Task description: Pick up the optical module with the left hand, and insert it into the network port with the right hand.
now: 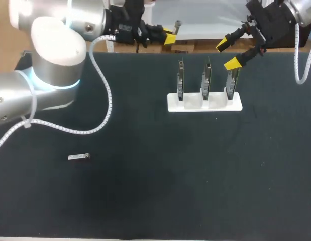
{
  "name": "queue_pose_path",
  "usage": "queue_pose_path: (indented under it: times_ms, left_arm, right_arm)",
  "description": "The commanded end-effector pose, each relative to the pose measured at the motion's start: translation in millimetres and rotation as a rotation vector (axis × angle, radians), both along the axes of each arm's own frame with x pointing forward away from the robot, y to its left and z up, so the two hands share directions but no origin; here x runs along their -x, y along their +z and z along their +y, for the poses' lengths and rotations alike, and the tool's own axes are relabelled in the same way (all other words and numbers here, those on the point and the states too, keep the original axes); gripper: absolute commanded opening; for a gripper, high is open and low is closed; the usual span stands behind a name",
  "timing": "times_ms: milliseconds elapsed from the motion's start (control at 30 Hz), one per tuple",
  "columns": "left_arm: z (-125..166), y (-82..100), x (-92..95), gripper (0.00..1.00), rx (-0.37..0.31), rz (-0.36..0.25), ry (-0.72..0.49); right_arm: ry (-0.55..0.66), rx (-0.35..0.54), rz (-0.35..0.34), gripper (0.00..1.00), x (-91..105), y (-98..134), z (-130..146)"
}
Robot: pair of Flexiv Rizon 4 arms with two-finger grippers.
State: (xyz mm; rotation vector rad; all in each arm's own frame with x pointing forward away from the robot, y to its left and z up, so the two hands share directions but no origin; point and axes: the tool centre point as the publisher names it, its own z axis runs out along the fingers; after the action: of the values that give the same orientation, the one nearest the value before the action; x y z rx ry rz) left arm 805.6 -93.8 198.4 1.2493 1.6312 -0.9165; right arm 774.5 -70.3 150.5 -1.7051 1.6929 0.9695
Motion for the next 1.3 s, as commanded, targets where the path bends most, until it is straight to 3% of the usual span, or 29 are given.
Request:
queue_pose_path:
  times_ms: [33, 533, 633, 700, 833, 1033, 1300]
  left_arm:
    - [-14, -3.0, 1.1, 0.00, 0.083, 0.017, -0.035]
    - [-49, -4.1, 26.0, 0.00, 0.207, 0.091, -0.129]
    - [-54, -4.9, 28.4, 0.00, 0.200, 0.064, -0.153]
    - [-56, -4.9, 30.6, 0.00, 0.252, 0.034, -0.202]
    - [-62, -4.3, 33.0, 0.00, 0.275, -0.018, -0.232]
    - [-76, -4.5, 36.3, 0.00, 0.229, -0.084, -0.249]
    - [-87, -2.5, 31.2, 0.00, 0.238, -0.098, -0.242]
  right_arm:
    - [-0.003, 0.001, -0.002, 1.00, 1.4, 0, 0]
    - [-0.003, 0.001, -0.002, 1.00, 1.4, 0, 0]
    - [-0.003, 0.001, -0.002, 1.00, 1.4, 0, 0]
    - [-0.003, 0.001, -0.002, 1.00, 1.4, 0, 0]
    - [-0.003, 0.001, -0.002, 1.00, 1.4, 0, 0]
    - [-0.003, 0.001, -0.002, 1.00, 1.4, 0, 0]
    - [-0.003, 0.001, -0.002, 1.00, 1.4, 0, 0]
